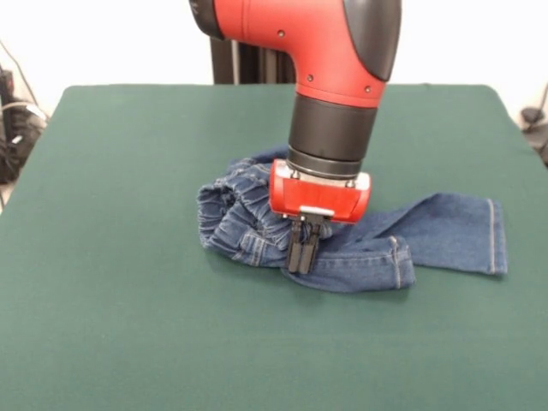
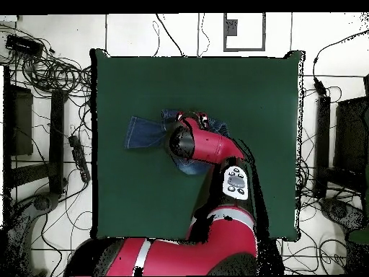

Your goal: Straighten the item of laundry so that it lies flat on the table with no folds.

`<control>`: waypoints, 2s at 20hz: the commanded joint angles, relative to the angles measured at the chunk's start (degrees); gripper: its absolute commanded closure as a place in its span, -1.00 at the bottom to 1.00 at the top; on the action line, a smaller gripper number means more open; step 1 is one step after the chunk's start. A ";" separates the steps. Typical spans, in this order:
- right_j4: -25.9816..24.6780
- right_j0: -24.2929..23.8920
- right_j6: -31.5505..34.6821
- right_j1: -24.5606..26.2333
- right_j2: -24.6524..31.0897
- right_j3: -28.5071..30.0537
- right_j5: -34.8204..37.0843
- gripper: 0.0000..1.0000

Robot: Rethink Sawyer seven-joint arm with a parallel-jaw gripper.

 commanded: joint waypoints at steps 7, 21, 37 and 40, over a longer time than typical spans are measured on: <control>2.18 5.24 11.79 -6.45 -0.65 4.61 8.41 1.00; 2.06 11.94 13.48 -12.14 -4.98 9.38 13.66 -1.00; -3.52 -0.67 12.63 -13.69 10.38 30.66 -4.20 -1.00; -5.22 -2.81 11.76 -10.98 11.05 31.49 -6.19 -1.00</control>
